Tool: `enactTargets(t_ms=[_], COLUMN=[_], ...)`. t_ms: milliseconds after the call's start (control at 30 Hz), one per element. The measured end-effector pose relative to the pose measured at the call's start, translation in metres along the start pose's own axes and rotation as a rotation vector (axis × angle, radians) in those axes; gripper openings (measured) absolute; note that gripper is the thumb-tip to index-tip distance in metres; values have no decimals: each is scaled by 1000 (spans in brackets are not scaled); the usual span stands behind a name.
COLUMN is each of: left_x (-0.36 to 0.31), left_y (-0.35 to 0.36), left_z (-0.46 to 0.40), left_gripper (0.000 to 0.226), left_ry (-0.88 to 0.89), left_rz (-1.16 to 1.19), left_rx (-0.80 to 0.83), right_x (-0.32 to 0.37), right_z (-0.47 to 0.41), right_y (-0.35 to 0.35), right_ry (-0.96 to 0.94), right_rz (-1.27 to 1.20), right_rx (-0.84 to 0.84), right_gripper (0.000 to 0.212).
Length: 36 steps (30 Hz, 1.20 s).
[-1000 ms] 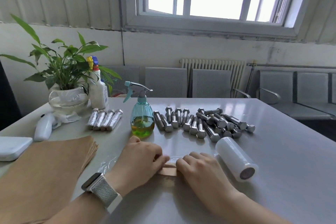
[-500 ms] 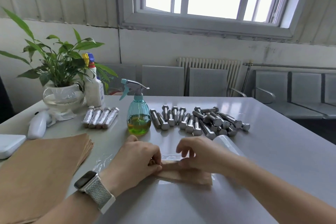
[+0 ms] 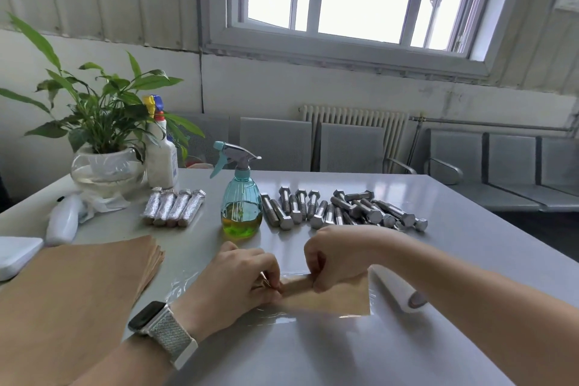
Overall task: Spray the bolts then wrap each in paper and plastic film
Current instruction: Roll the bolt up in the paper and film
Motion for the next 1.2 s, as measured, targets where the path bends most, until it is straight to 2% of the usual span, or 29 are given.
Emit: enactTargets(t_ms=[167,300,500,600,767,933,1100,1200], left_x=[5,-1,-9,-11,-13,-12,-15,-13], left_y=[-3,-7,-8,-7,-4,-1,5,5], left_z=[3,6,6,7,4,3,2,4], left_gripper=[21,16,21,20,18,17,14,21], left_ry=[-22,-2,35,53,52,35,65,44], left_rz=[35,-30,-66,-77,-100,-103,-129,-129], left_rx=[-13,-107,-154,-151,-109,-74,-37,-13], right_x=[10,20,32,34,16,2,-7,-8], right_z=[-3,-1,10,12,11,16,27,34], right_y=[-16,-18,-10,-3,5,14,30,33], right_ry=[-15,-66,-134,-169,-142,-141,-105,-99], right_rz=[69,149,352,441,215,10,-144,-223], right_rx=[-35,-97,-407,-465,-487,-524,-575,-642], right_gripper=[19,28,16,13,11,31,17,17])
Point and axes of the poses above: each hand's wrist, its own z-axis away from the middle knuckle, its own y-axis out of the palm, x = y × z, the point moved 9 cm from there along -z, towards the middle knuckle, and after that the axes turned 9 degrees about z, right-handed, at the moved point
